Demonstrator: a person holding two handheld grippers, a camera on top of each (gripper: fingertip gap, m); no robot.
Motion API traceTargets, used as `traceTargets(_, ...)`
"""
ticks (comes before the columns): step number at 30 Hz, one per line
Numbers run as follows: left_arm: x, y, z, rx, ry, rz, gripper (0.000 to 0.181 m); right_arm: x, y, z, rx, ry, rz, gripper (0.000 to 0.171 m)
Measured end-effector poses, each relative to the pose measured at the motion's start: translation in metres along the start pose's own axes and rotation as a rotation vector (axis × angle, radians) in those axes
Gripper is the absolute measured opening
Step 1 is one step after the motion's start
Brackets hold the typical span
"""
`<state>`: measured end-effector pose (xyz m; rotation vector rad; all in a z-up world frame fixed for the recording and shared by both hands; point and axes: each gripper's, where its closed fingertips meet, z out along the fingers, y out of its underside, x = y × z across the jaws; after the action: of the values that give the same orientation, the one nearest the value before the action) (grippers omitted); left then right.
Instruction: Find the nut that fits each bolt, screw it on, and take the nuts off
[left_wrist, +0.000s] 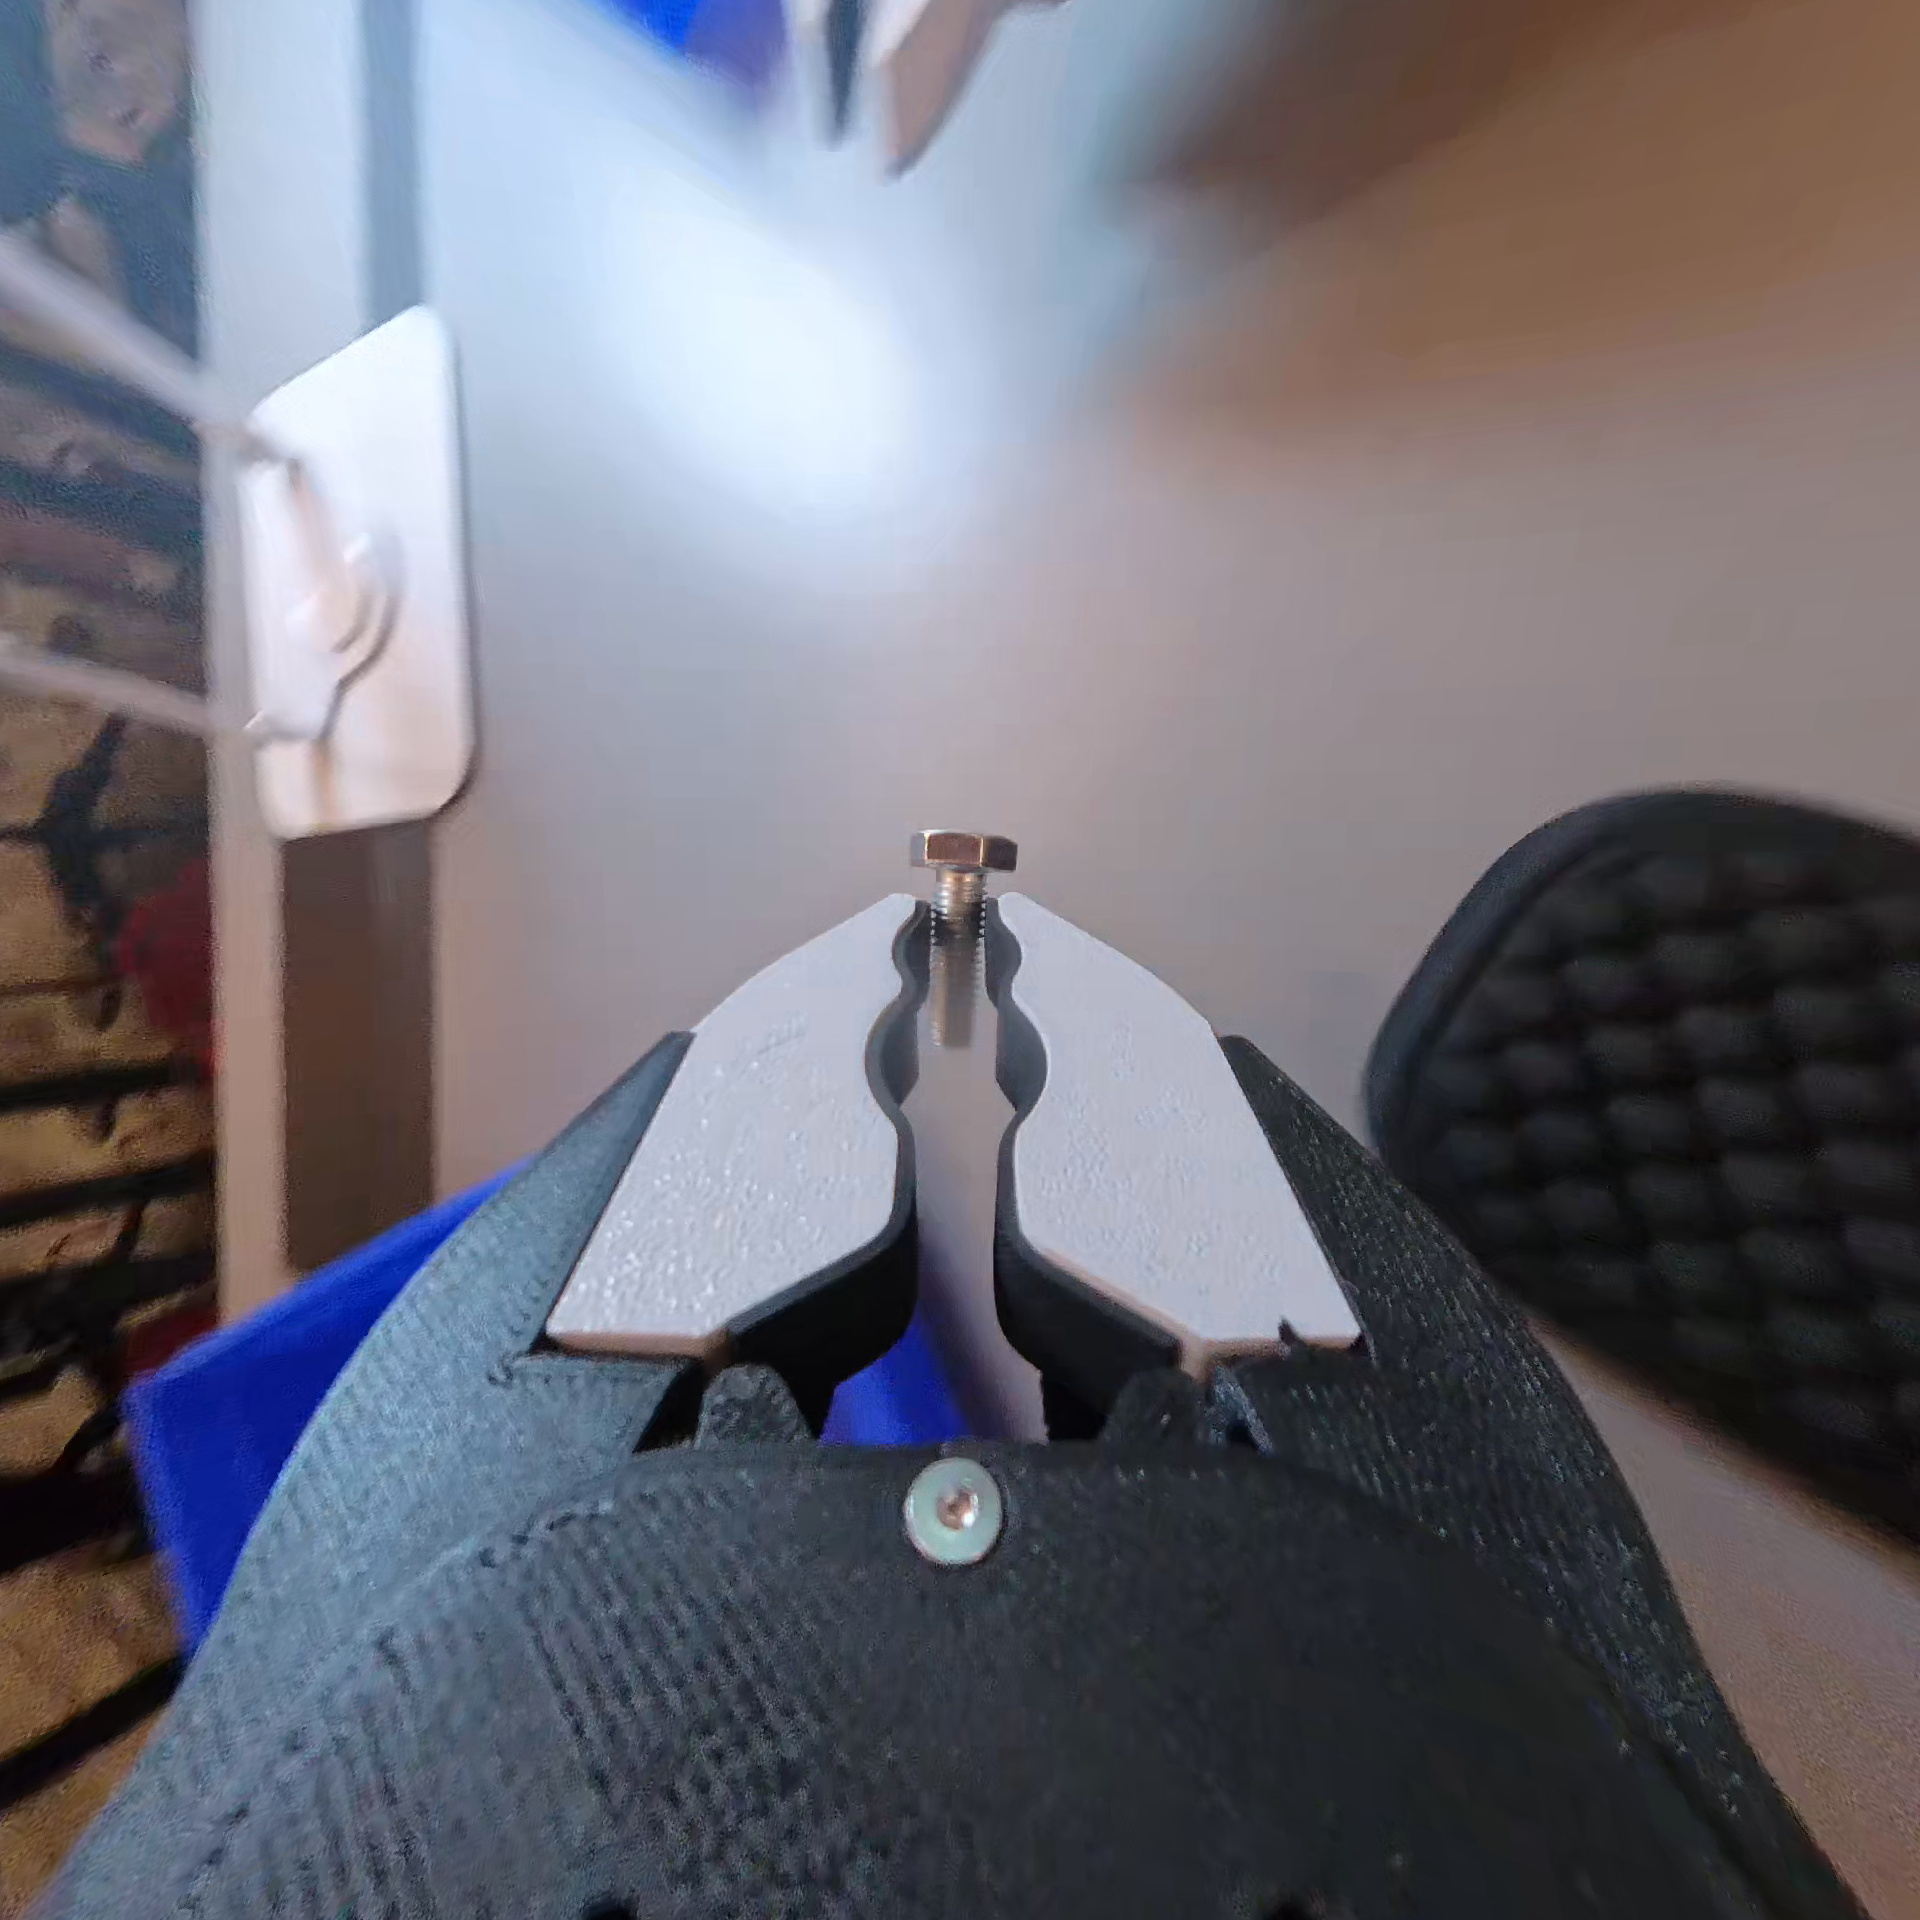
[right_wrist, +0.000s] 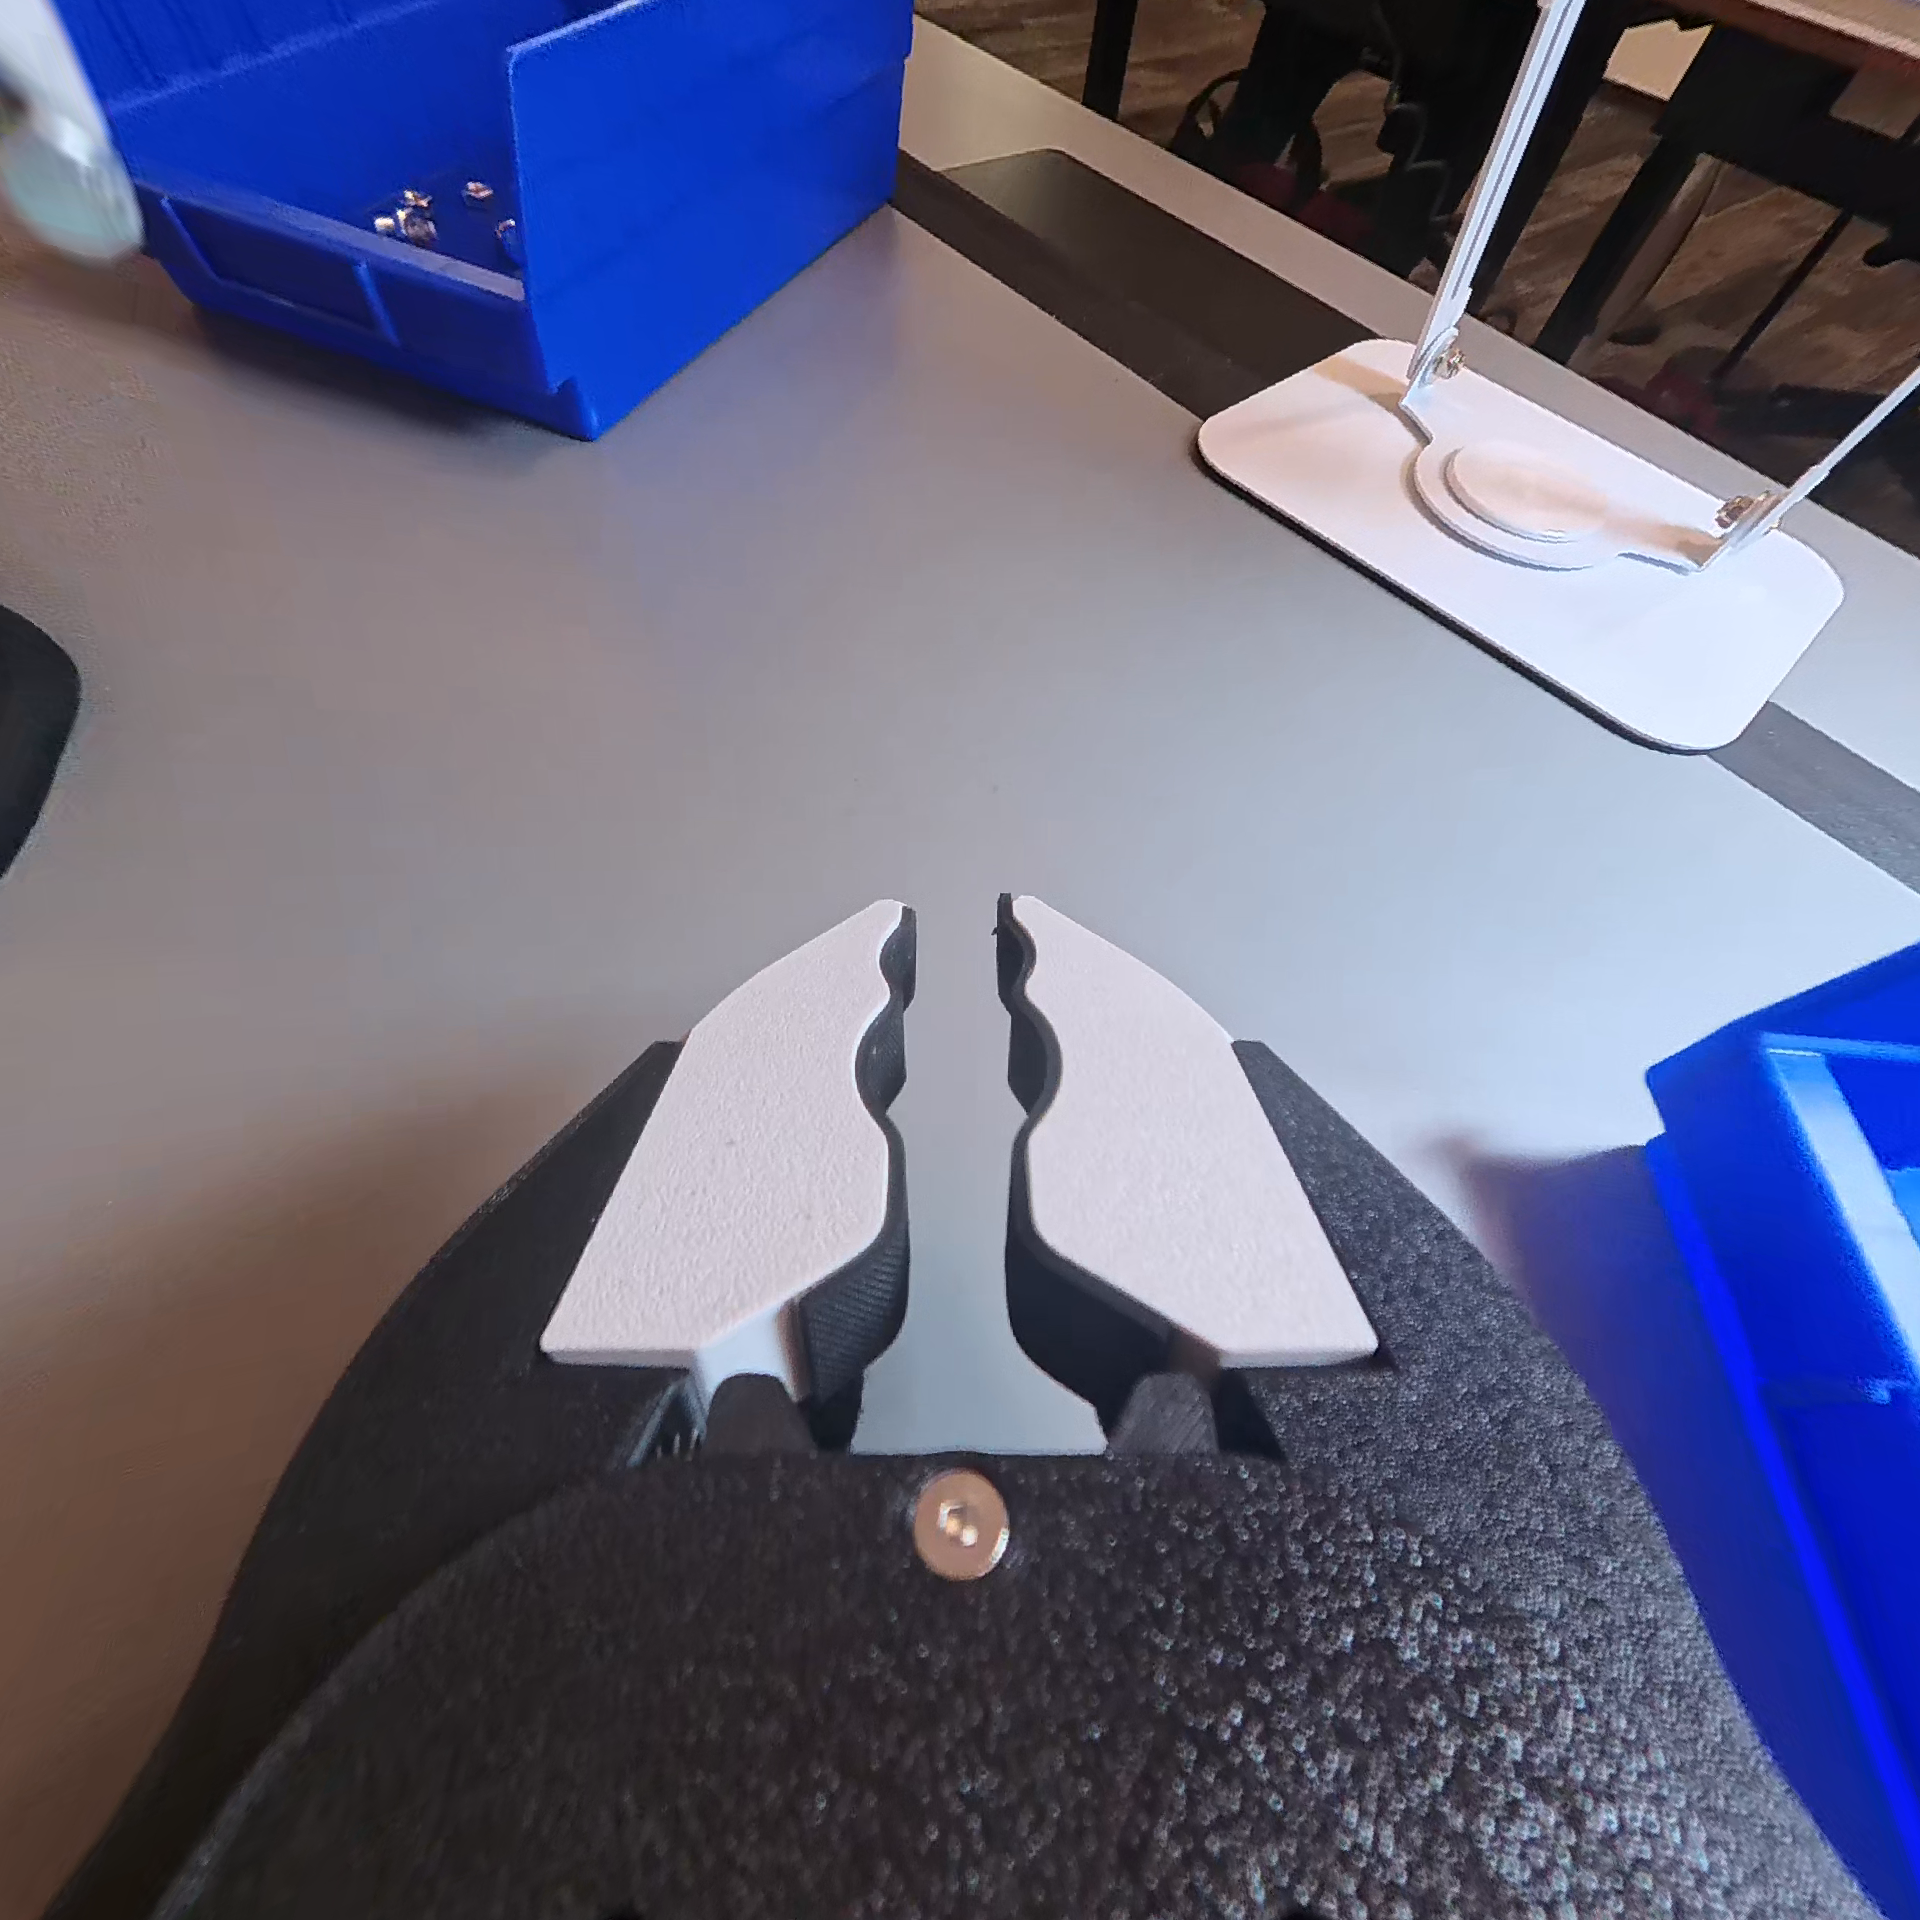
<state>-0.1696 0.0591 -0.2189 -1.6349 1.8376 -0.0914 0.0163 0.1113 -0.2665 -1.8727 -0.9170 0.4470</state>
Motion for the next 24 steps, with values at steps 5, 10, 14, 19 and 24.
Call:
traceTargets(5, -0.081, 0.098, -0.028, -0.161, -0.147, -0.072, 0.010, -0.006, 0.005, 0.005, -0.019, -0.007, -0.005, 0.015)
traceTargets(10, -0.136, 0.185, -0.003, -0.287, -0.166, -0.118, 0.010, -0.007, 0.013, 0.009, -0.042, -0.001, 0.000, 0.015)
traceTargets(14, -0.173, 0.219, 0.026, -0.329, -0.179, -0.047, 0.010, 0.000, 0.017, 0.011, -0.044, 0.008, 0.033, 0.014)
traceTargets(19, -0.187, 0.239, 0.061, -0.348, -0.079, 0.034, 0.011, 0.009, 0.020, 0.012, -0.034, 0.015, 0.088, 0.014)
traceTargets(24, -0.190, 0.245, 0.079, -0.381, 0.002, 0.131, 0.010, 0.015, 0.017, 0.010, -0.004, 0.021, 0.131, 0.014)
